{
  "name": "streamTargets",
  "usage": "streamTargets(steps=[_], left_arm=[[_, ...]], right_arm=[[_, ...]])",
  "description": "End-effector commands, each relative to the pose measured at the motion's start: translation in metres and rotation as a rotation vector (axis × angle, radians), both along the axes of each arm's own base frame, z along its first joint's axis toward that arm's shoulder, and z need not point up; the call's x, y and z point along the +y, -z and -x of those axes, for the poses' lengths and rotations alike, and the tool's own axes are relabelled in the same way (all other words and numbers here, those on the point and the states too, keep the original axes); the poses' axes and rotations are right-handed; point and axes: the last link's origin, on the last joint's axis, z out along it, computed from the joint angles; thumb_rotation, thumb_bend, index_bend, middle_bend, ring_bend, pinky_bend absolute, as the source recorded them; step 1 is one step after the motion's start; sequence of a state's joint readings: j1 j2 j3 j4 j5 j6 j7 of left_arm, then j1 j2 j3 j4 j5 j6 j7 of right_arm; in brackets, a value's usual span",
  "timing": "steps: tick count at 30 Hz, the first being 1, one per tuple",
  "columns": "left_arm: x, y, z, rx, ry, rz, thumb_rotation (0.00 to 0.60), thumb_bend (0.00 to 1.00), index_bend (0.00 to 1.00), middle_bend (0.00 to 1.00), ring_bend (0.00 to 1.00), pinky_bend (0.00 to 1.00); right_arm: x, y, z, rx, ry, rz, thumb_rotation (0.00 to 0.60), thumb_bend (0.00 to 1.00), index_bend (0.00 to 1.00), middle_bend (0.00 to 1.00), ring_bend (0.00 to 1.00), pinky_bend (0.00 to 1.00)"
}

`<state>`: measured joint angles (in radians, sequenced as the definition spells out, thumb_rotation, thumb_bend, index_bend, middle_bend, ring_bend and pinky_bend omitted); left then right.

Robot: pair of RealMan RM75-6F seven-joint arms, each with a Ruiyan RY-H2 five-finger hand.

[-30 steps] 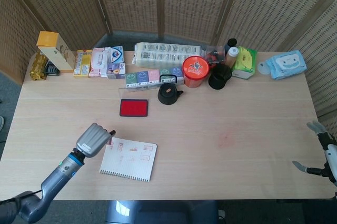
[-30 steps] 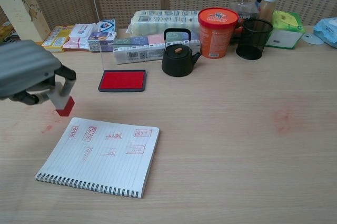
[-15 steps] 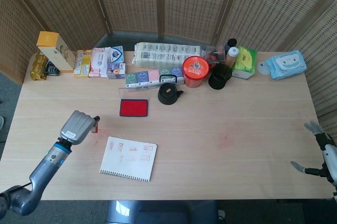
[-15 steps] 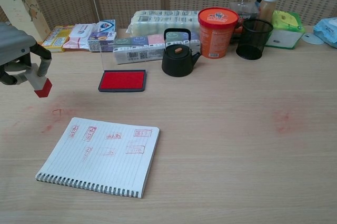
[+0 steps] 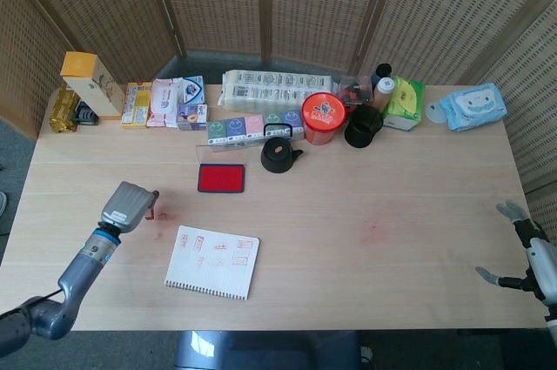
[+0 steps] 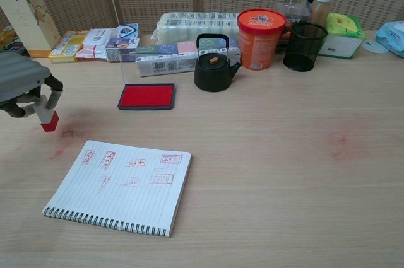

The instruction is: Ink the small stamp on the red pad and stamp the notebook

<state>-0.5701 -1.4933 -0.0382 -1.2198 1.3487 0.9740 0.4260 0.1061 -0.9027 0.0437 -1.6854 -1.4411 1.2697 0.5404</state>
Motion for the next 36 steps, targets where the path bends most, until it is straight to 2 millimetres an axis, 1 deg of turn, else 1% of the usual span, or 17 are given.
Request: streamTargets(steps=[1, 10, 17, 25, 32, 36], left_arm=[[0.0, 0.003, 0.0, 0.005, 0.002, 0.002, 0.6, 0.41, 0.67, 1.0, 1.0, 1.0], [-0.001, 0.009, -0.001, 0.033, 0.002, 0.01, 0.6, 0.41, 0.67, 1.0, 1.0, 1.0], [-0.001, 0.013, -0.004, 0.05, 0.007, 0.015, 0.6, 0.34, 0.67, 1.0, 1.0, 1.0], [0.0, 0.014, -0.008, 0.053, 0.009, 0.01, 0.6, 0.34, 0.67, 1.0, 1.0, 1.0], [-0.001, 0.014, -0.008, 0.065, 0.004, 0.01, 0.6, 0.33, 0.67, 1.0, 1.0, 1.0], [0.0, 0.014, -0.008, 0.073, 0.003, 0.007, 0.6, 0.28, 0.67, 1.0, 1.0, 1.0]], right_arm=[[0.0, 0.0, 0.0, 0.0, 0.0, 0.001, 0.6, 0.13, 0.0, 0.0, 0.0, 0.0], [0.0, -0.002, 0.001, -0.006, 0.002, 0.003, 0.6, 0.13, 0.0, 0.0, 0.0, 0.0], [0.0, -0.003, 0.001, -0.01, 0.004, 0.006, 0.6, 0.13, 0.0, 0.0, 0.0, 0.0], [0.0, -0.004, 0.002, -0.013, 0.004, 0.007, 0.6, 0.13, 0.0, 0.0, 0.0, 0.0], [0.0, -0.005, 0.002, -0.015, 0.004, 0.009, 0.6, 0.13, 0.0, 0.0, 0.0, 0.0], [0.0, -0.005, 0.002, -0.015, 0.004, 0.01, 0.6, 0.13, 0.0, 0.0, 0.0, 0.0]])
